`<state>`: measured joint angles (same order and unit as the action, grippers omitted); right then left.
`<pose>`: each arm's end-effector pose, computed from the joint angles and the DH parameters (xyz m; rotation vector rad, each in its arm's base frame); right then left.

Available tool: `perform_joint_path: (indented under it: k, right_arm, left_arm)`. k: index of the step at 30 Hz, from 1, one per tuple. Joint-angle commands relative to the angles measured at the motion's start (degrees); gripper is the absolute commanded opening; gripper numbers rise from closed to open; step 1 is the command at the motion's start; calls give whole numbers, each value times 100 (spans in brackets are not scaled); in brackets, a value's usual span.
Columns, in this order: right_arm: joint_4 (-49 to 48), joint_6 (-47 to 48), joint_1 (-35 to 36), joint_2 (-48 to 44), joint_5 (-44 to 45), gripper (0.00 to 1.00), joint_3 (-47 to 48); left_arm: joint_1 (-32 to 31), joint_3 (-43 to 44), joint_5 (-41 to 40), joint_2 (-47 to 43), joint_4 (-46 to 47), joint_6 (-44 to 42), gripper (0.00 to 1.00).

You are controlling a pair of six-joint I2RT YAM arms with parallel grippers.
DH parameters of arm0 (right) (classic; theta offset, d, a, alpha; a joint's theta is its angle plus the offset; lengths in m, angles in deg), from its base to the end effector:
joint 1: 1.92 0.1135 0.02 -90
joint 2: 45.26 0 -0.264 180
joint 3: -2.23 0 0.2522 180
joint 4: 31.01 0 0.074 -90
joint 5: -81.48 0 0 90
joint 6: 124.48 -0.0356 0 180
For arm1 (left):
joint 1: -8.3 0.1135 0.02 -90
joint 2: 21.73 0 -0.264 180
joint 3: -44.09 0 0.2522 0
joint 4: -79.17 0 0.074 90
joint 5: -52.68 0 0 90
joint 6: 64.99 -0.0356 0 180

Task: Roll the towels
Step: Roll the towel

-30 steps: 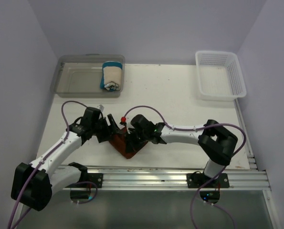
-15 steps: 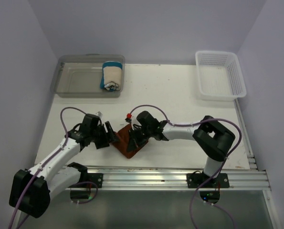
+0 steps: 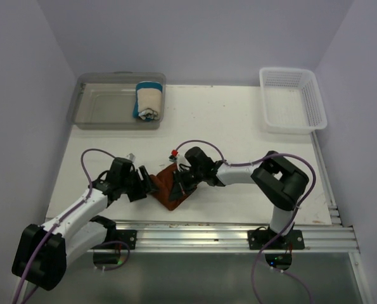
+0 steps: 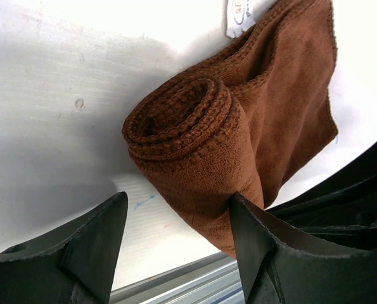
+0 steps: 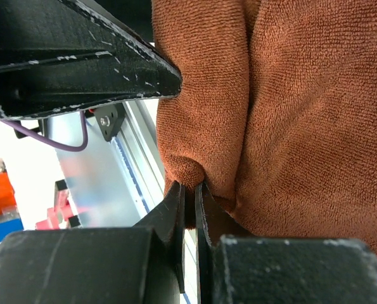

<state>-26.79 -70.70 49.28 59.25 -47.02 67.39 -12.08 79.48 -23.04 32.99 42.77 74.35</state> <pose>0.2052 0.2905 0.1390 -0.7325 2.5532 1.4417 0.1531 -0.0662 0.1559 -0.5723 2.6317 -0.7509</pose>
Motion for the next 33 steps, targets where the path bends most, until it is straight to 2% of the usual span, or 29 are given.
perform_joint_path:
  k: [1, 5, 6, 9, 12, 15, 16, 17, 18, 20, 21, 23, 26, 27, 31, 33]
  right_arm:
    - [-92, -34, -22, 87, -70, 0, -60]
    - [-48, 10, -22, 96, -43, 0, -68]
    - [-48, 19, -22, 96, -35, 0, -77]
    - [-22, 81, -14, 96, -61, 0, -86]
    - [145, 203, -22, 70, 0, 0, -42]
    - [531, 405, -14, 0, 184, 0, 72]
    - [645, 563, -22, -44, 263, 3, 107]
    - [907, 642, -22, -175, 499, 11, 142]
    - [936, 765, -22, -255, 693, 23, 212]
    - [1322, 845, -14, -544, 940, 34, 265]
    - [1436, 872, -14, -650, 1272, 45, 327]
    - [1821, 951, 4, -905, 1616, 49, 380]
    - [2637, 1109, 188, -1362, 2687, 50, 669]
    - [2824, 1144, 432, -1563, 3395, 50, 835]
    - [3502, 1521, 1330, -1653, 4979, 50, 1293]
    - [3722, 1610, 1733, -1566, 5421, 50, 1512]
  left_arm:
    - [25, -62, -74, 12, 487, 128, 69]
    - [25, -80, -145, 47, 742, 233, 68]
    - [25, -80, -206, 100, 760, 251, 61]
    - [25, -45, -172, 284, 901, 322, 51]
    - [25, 34, -128, 408, 998, 374, 34]
    - [25, 157, -119, 417, 901, 383, 25]
    - [25, 192, -127, 408, 857, 392, 23]
    - [25, 228, -119, 408, 753, 409, 22]
    - [25, 315, -127, 408, 699, 427, 20]
    - [25, 368, -128, 469, 533, 497, 18]
    - [25, 438, -75, 487, 480, 506, 17]
    - [25, 483, -5, 566, 348, 541, 17]
    - [17, 483, 39, 558, 225, 655, 16]
    - [17, 439, 66, 540, 233, 690, 14]
    - [17, 412, 136, 496, 295, 752, 13]
    - [25, 439, 127, 540, 242, 744, 13]
